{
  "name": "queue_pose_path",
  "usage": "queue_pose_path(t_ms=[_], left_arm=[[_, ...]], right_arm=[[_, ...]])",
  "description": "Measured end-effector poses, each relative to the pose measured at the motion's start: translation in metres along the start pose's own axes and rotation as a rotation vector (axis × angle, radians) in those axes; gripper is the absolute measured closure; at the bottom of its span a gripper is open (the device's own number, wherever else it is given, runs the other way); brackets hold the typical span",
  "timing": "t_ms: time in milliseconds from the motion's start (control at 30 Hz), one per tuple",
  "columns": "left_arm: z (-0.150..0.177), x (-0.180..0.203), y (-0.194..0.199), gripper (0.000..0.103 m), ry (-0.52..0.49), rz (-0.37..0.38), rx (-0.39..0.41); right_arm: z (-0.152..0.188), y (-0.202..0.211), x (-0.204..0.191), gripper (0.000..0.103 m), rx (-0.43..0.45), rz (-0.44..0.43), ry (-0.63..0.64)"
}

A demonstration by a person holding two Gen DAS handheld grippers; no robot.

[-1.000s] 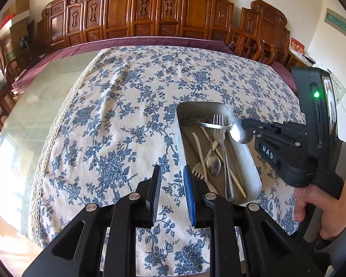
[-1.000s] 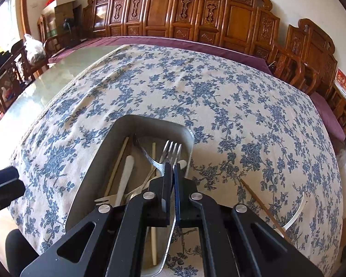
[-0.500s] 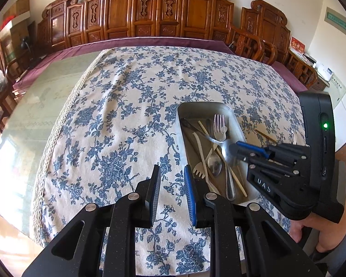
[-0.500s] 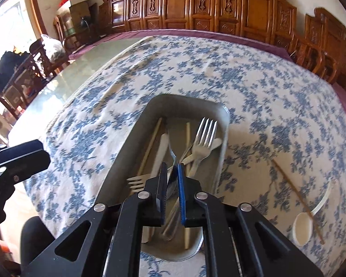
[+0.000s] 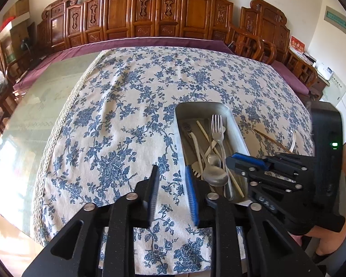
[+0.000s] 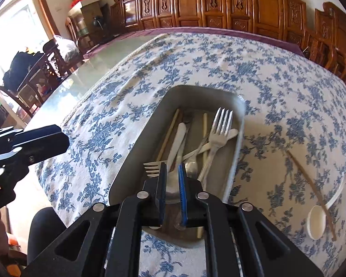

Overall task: Organize utensils
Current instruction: 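Open the right tool and move it to the wooden chopstick beside the tray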

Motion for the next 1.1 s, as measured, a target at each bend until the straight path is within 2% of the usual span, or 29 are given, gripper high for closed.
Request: queue_pose_path(t_ms=[67, 167, 233, 300, 367, 433, 567, 867, 1000, 1067, 1100], left_arm=[[-0.001, 0.003, 0.001, 0.075, -0.004, 0.0, 0.004], [-0.003, 0.007, 0.002, 0.071, -0.005, 0.002, 0.01], [-0.004, 0.01, 0.003, 0.067, -0.001, 0.004, 0.015], [-0.004, 0.014, 0.003, 0.05, 0.003, 0.008, 0.022], [-0.005, 0.02, 0.003, 0.038, 0.001, 0.007, 0.03], [-0.007, 0.026, 0.003, 0.029, -0.004, 0.006, 0.04], [-0.01, 0.037, 0.001, 0.015, -0.003, 0.026, 0.048], [-0.012, 0.068, -0.008, 0.011, -0.024, 0.049, 0.041], [-0.011, 0.086, -0.016, 0.011, -0.043, 0.064, 0.021], [-0.01, 0.094, -0.018, 0.011, -0.054, 0.068, 0.013], [-0.009, 0.097, -0.019, 0.011, -0.061, 0.071, 0.009]], right_arm=[[0.001, 0.012, 0.008, 0.076, 0.022, 0.003, -0.001], [0.003, 0.029, 0.025, 0.058, 0.052, 0.023, -0.004], [0.006, 0.04, 0.036, 0.04, 0.068, 0.038, -0.01], [0.009, 0.053, 0.049, 0.028, 0.089, 0.064, -0.013], [0.014, 0.065, 0.062, 0.017, 0.109, 0.089, -0.018], [0.017, 0.073, 0.073, 0.014, 0.12, 0.101, -0.026], [0.027, 0.09, 0.097, 0.012, 0.132, 0.129, -0.046], [0.049, 0.107, 0.162, 0.012, 0.121, 0.192, -0.118], [0.051, 0.099, 0.185, 0.018, 0.082, 0.209, -0.112], [0.052, 0.09, 0.196, 0.029, 0.045, 0.232, -0.093], [0.053, 0.087, 0.2, 0.031, 0.032, 0.236, -0.086]])
Point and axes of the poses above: each gripper's, at about its wrist camera, not at the fingertips, and y roughly against the way its jaws point, x to its right, z to its underside, the point moved 2 cm from there along -y, roughly the way its jaws point, and after that the axes turned 7 degrees about -y, right-handed, at the moved point
